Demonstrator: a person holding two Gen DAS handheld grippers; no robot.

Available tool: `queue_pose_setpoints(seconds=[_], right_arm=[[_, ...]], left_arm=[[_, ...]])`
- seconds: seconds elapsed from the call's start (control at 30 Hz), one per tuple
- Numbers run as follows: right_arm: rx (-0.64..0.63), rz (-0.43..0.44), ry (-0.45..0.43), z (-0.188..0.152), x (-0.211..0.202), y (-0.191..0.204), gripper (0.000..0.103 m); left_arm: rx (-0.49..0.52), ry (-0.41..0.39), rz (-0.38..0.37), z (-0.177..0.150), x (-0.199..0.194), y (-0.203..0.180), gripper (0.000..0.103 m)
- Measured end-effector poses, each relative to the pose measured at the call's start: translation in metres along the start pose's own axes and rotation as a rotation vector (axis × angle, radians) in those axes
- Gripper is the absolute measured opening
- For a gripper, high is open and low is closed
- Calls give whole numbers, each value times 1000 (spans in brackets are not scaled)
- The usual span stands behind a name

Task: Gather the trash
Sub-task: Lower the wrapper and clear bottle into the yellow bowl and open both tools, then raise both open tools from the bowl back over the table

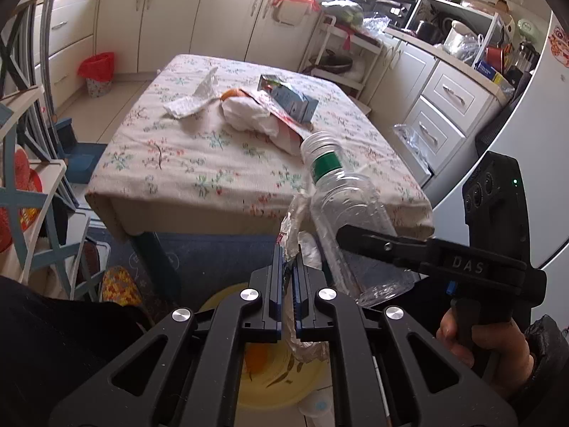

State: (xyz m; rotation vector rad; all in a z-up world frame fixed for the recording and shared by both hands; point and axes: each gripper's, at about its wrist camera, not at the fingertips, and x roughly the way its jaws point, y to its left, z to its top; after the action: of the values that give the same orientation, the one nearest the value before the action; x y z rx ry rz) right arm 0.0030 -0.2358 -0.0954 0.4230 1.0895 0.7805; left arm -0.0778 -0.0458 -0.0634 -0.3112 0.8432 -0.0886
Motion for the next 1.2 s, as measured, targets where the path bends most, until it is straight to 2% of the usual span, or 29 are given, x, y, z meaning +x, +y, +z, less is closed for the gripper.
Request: queue_pose_setpoints(seconds=[0.33,0.47,0.5,0.57,0.67,0.77,0.9,1.0,1.2], right_arm=[[8,-46,119,-35,19,3,54],[23,-89,170,-45,26,0,54],[34,-98,188,-47,29,-3,54],[49,-119,224,-51,34,-6,55],[79,-136,260,-55,40,-13,58],[86,-138,249,-54,37,-16,63],[89,-129,222,-53,33,-17,64],[90,-121,196,-51,29,-18,65],[61,-139,141,-46,24,-10,68]], left_arm=[[35,101,13,-25,8,-10,5],[32,144,23,-31,13,-9,10],[28,151,28,-31,14,-8,12],[13,152,36,-31,14,-5,27],[-2,137,52,-29,12,-2,42],[-7,119,72,-28,9,0,51],[-6,76,120,-24,4,0,65],[-11,45,149,-22,0,1,73],[-12,-4,188,-19,-7,4,78]])
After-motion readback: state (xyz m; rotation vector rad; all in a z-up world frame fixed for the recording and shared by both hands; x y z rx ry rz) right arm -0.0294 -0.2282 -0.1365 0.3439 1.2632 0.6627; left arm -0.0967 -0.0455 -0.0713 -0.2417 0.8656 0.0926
